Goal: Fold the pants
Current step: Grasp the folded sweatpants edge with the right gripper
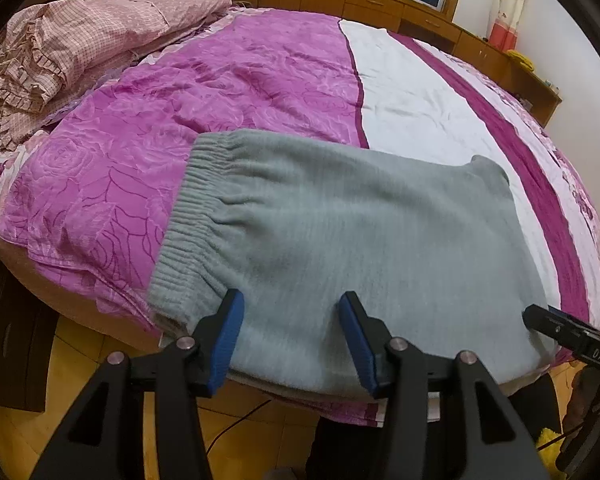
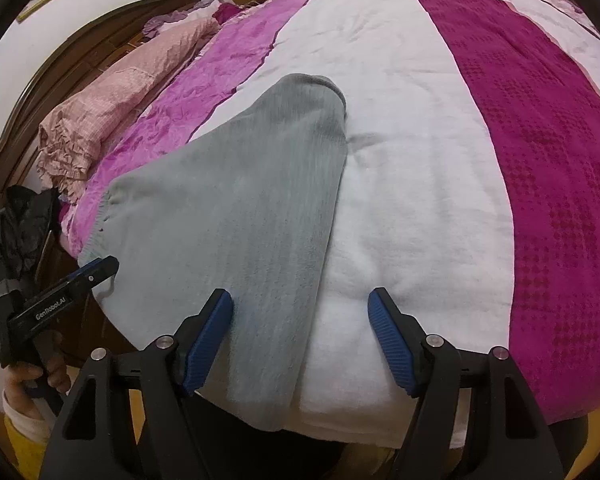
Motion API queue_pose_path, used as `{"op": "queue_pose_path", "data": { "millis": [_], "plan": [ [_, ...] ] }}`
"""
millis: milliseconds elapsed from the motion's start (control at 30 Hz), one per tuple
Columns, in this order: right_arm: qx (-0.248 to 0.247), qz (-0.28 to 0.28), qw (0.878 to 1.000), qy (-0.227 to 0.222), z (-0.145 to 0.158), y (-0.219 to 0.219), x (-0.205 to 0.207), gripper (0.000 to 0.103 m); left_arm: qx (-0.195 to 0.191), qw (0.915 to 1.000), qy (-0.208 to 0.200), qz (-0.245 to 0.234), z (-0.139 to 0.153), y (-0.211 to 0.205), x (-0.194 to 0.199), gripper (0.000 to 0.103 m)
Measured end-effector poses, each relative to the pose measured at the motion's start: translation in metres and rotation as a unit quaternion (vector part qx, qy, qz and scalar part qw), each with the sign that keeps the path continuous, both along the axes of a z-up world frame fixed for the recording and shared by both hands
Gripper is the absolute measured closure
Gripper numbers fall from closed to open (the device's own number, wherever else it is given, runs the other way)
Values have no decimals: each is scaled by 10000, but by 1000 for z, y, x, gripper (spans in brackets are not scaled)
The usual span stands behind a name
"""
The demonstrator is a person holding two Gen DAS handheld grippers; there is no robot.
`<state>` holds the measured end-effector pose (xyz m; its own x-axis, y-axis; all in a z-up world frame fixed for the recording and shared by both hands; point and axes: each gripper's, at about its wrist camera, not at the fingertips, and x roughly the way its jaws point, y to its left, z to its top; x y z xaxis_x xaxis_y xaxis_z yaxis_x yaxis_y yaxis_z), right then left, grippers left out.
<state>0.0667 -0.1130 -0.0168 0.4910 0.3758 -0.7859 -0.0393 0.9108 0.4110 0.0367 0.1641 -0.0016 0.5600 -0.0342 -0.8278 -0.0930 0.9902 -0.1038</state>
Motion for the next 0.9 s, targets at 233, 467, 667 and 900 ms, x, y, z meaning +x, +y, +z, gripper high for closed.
{"op": "queue_pose_path", "data": {
  "millis": [233,467,667,900],
  "plan": [
    [68,10,10000,45,-4,-1,3,35,-13,10000,-2,-30,-1,1,0,50],
    [212,-14,9997,97,-2,-1,3,33,57,10000,47,-55,6,-4,-5,50],
    [1000,-33,9948,189,0,-10,6,44,52,9999,96,-69,15,-3,-14,50],
    [1315,-48,9913,67,-11,-15,16,66,-5,9999,125,95,28,1,-21,50]
  ]
}}
